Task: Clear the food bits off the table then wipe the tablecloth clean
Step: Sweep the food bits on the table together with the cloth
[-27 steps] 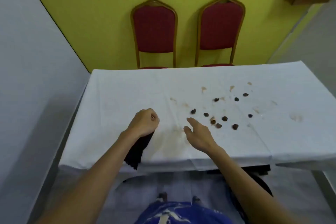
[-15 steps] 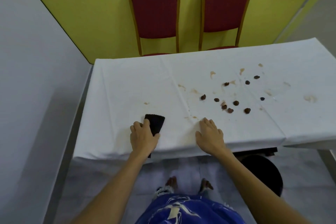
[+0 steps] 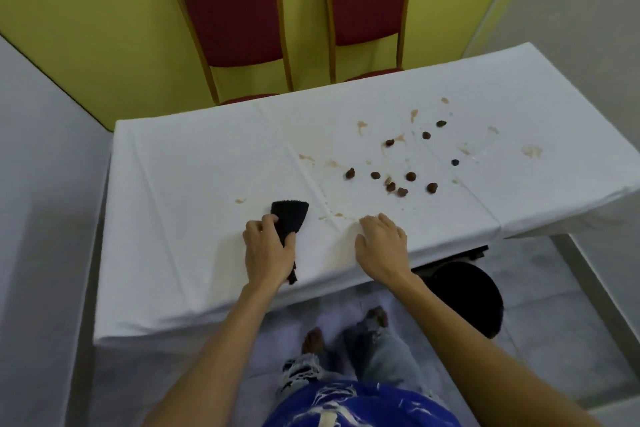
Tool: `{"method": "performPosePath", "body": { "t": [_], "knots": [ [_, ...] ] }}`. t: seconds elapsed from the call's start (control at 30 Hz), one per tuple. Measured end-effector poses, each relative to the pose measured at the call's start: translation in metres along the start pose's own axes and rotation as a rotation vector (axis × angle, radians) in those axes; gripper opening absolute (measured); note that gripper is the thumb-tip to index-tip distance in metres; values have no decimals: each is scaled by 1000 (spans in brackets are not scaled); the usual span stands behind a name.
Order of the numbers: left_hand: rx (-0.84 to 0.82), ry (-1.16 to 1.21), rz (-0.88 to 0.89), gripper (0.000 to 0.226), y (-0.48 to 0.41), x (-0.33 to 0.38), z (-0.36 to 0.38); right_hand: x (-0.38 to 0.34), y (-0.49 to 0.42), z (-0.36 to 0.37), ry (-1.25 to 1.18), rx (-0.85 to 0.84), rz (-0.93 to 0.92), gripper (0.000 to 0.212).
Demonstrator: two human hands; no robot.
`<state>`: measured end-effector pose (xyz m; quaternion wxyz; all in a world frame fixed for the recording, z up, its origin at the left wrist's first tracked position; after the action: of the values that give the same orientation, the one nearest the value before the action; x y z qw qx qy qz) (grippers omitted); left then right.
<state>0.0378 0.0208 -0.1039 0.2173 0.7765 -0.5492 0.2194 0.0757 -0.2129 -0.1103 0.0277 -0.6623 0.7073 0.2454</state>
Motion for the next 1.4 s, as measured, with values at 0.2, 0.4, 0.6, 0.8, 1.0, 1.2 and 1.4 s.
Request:
{"method": "performPosePath", "body": {
  "t": [0.2,0.4,0.6,0.8,1.0,1.2,1.4],
  "knots": [
    [9,47,-22,36,-17,4,12,56,-17,-39,-157,105,179,40],
    [47,193,-2,34,-80,81,27,95,-38,-59,-249,150,258,39],
    [-39,133,43,36,-122,129,78,157,-58,-87,-356,182,347,37],
    [-286,88,313,36,-99,200,140,211,-80,-112,-372,259,449,33],
    [-176,119,327,34,-145,223,125,229,-94,-110,-409,232,465,21],
    [-132,39,226,34,-208,223,122,223,-98,-109,-292,269,463,15],
    [-359,67,314,33,-172,235,148,219,-103,-113,-210,312,449,6]
  ]
}}
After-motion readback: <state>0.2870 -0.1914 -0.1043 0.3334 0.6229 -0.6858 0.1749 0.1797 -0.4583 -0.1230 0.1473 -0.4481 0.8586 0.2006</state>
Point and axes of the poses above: each hand's wrist, its own y-axis away from the middle knuckle, its own z-axis out of the palm, x = y × z, the point moved 9 cm from there along -y, towards the middle knuckle, and after that the axes turned 8 degrees about z, right-handed, at the moved point
